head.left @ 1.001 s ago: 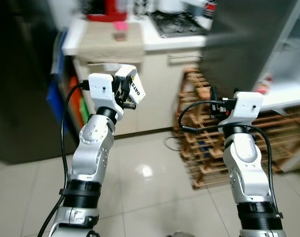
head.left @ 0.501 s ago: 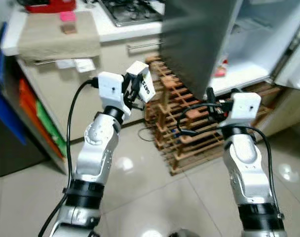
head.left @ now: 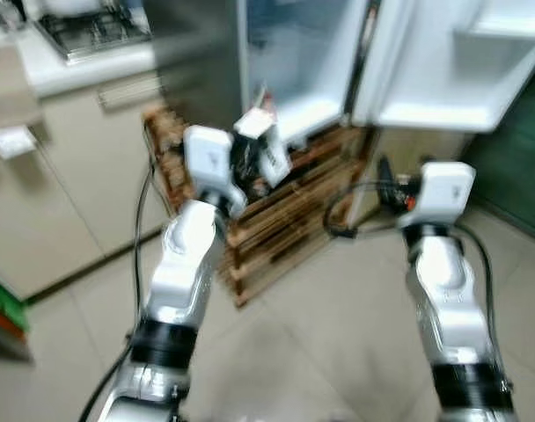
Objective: Restocking fridge
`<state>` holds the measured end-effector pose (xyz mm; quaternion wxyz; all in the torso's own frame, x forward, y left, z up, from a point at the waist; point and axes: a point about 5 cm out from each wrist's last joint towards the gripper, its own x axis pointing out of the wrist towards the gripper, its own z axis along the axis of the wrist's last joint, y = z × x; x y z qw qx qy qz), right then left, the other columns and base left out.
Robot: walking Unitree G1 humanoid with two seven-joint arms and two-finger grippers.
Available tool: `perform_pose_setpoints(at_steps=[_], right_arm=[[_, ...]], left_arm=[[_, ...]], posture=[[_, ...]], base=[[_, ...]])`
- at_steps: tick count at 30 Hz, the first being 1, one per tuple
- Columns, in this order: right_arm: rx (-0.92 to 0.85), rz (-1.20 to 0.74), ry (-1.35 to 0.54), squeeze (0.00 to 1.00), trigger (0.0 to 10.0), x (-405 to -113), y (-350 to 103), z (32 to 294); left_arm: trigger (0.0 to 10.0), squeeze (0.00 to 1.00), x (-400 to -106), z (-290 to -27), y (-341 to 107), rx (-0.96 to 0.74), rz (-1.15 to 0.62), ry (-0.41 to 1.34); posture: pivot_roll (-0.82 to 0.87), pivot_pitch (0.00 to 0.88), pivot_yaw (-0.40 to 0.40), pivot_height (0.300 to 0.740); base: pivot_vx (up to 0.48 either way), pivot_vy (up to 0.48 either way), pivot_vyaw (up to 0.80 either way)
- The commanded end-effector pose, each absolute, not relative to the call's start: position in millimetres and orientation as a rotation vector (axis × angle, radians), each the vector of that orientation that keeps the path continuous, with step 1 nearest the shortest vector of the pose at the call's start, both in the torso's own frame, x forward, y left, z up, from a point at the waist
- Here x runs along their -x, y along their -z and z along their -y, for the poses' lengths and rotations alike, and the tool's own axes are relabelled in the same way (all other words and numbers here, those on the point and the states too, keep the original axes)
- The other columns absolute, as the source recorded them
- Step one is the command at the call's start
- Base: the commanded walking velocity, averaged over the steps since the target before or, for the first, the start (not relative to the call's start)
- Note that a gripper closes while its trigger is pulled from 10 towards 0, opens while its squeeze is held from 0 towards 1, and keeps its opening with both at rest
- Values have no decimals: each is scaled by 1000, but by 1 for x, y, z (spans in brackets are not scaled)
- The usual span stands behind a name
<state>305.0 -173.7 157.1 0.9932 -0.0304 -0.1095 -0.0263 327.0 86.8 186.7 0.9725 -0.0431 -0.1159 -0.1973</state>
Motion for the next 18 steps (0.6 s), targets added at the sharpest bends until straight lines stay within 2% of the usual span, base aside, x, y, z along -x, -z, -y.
perform_pose_setpoints(at_steps=[1, 2, 4, 8, 18], right_arm=[[48, 257, 50, 0, 10000, -302, -161, 171], [47, 261, 52, 0, 10000, -301, -162, 172], [51, 255, 63, 0, 10000, -301, -161, 175], [52, 255, 74, 0, 10000, -302, -161, 178], [51, 259, 53, 0, 10000, -304, -160, 171]], left_arm=[[10000, 0, -327, -101, -188, 95, 252, 356], [10000, 0, -327, -103, -188, 98, 253, 348], [10000, 0, -327, -113, -182, 58, 247, 312], [10000, 0, -326, -118, -180, 56, 239, 298], [10000, 0, -321, -110, -182, 30, 266, 346]], posture=[[-101, 0, 19, 740], [-104, 0, 19, 740], [-101, 0, 15, 740], [-101, 0, 15, 740], [-86, 0, 14, 740]], base=[[0, 0, -419], [0, 0, -419], [480, 0, 0], [480, 0, 0], [480, 0, 0]])
